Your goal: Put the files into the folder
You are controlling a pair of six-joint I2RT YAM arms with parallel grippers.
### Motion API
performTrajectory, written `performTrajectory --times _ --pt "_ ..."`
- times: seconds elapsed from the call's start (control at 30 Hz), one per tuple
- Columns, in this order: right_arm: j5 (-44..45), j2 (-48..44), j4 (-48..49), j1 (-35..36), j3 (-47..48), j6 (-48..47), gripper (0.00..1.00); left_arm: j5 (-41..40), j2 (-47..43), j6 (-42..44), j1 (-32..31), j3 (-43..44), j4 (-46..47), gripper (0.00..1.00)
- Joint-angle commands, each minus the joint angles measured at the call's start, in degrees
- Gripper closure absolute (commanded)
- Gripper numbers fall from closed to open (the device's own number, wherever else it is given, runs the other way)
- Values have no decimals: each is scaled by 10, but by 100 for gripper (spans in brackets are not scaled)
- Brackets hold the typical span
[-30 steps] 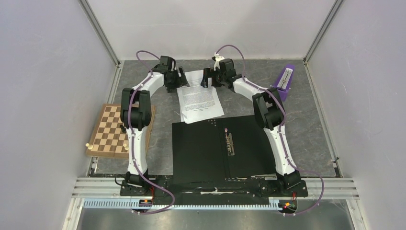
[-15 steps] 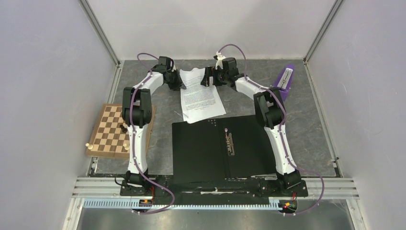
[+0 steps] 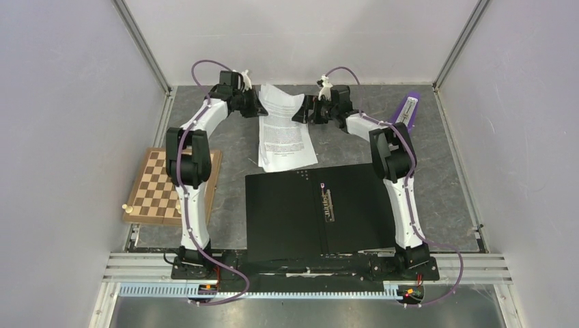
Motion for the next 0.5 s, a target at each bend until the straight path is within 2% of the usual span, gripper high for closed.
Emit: performTrajectory --times 0.0,0.27,0.47 --pt "-36 -48 23 -11 -55 24 2 93 -102 58 -4 -26 85 98" --pt "-89 -151 156 -20 -164 68 2 148 -186 96 -22 -52 80 98" --pt "-129 -259 303 -26 -271 113 2 193 -267 112 -37 -71 67 98"
